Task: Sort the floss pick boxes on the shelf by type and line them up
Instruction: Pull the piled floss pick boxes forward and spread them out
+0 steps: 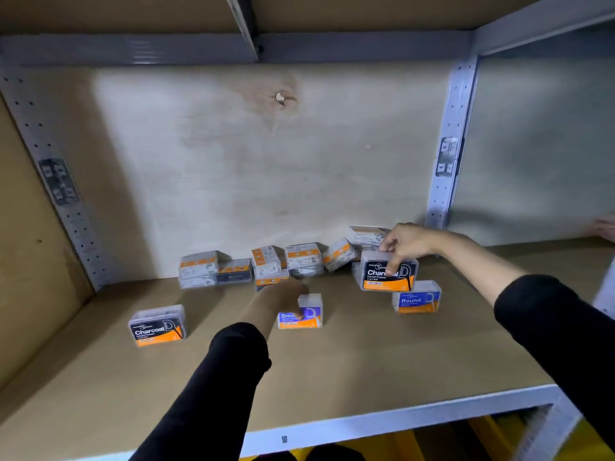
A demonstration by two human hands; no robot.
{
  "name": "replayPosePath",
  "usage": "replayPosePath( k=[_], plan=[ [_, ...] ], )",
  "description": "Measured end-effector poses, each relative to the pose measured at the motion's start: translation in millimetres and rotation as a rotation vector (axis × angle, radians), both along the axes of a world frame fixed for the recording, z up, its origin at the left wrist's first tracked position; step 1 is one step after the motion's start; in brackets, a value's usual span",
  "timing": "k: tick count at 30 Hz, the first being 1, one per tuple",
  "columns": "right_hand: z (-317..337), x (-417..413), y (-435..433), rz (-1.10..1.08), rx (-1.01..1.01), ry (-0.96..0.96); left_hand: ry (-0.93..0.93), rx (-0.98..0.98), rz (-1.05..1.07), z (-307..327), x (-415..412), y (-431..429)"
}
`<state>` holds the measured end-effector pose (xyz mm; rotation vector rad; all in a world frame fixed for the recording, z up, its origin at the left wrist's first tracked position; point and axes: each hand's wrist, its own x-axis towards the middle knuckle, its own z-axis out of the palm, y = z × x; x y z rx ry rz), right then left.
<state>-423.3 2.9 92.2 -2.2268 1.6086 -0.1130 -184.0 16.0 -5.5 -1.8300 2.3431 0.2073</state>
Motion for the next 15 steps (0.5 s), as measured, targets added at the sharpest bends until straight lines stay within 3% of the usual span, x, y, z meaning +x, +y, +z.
replayPosePath(
  k=[7, 15],
  plan=[
    [-4, -1, -1, 0.026, 0.005, 0.025, 0.031, 0.043, 0.009, -2, 1, -4],
    [2, 30, 1, 0.045, -0.041, -0.018, 0.232, -0.028, 0.087, 15, 40, 18]
  ],
)
